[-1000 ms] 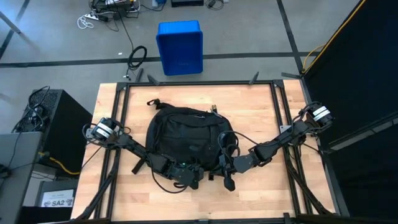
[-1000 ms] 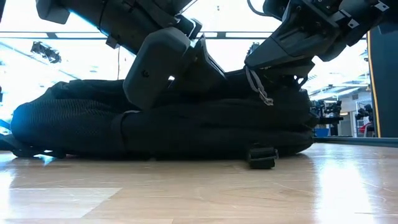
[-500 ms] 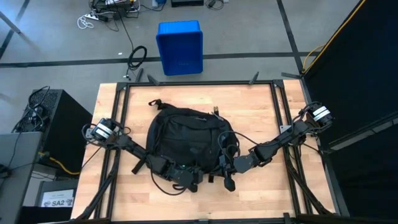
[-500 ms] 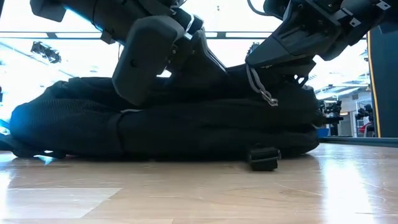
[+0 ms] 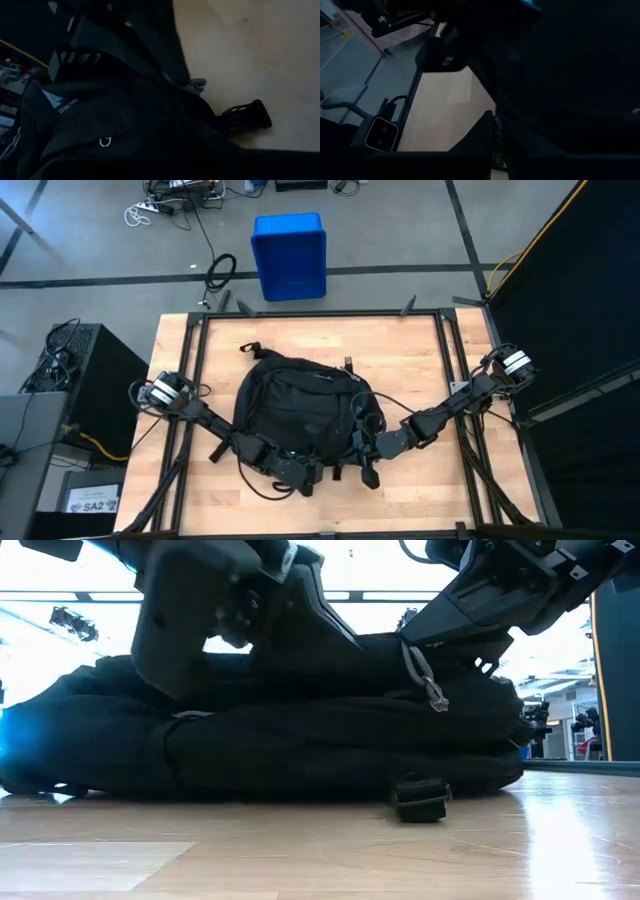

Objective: Unpack backpack
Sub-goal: Open the black backpack

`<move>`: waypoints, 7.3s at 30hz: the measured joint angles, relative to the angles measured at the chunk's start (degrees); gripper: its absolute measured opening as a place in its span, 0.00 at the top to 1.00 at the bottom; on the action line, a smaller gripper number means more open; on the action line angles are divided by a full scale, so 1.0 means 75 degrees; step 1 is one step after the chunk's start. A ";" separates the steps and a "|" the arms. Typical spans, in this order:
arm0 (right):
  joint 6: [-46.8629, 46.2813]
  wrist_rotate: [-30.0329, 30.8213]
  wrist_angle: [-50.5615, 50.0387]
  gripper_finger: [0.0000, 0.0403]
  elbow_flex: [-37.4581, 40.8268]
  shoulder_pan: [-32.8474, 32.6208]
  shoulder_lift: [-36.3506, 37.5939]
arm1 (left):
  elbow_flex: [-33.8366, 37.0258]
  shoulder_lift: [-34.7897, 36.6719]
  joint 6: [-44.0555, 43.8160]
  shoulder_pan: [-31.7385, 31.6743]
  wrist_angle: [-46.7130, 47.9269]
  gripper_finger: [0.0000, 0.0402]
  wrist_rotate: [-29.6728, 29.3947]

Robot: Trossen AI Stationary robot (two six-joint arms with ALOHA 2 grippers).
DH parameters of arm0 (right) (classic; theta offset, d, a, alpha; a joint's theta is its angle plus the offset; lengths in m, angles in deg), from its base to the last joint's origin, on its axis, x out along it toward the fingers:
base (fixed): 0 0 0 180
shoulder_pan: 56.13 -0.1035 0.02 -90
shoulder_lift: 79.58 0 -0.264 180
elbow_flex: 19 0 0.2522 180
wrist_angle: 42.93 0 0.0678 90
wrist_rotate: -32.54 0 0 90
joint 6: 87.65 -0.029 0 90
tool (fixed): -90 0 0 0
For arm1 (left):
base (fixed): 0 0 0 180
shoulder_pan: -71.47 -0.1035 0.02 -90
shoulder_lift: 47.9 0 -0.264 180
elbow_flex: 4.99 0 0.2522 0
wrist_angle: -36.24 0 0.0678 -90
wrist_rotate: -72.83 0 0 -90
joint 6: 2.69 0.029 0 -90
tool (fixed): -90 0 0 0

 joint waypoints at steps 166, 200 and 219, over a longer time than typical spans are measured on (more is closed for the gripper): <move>-0.1961 0.1434 -0.4835 1.00 0.0137 -0.0191 0.0481 | 0.0085 0.1622 -0.1082 0.1093 0.2694 1.00 0.1137; -0.0703 0.2590 0.1454 1.00 0.3117 -0.1345 0.2259 | 0.1445 0.1622 -0.0579 0.0298 0.0511 1.00 0.1876; -0.0541 0.2796 0.1475 1.00 0.3117 -0.1555 0.2256 | 0.1466 0.1622 -0.1364 -0.0798 -0.0349 1.00 0.3651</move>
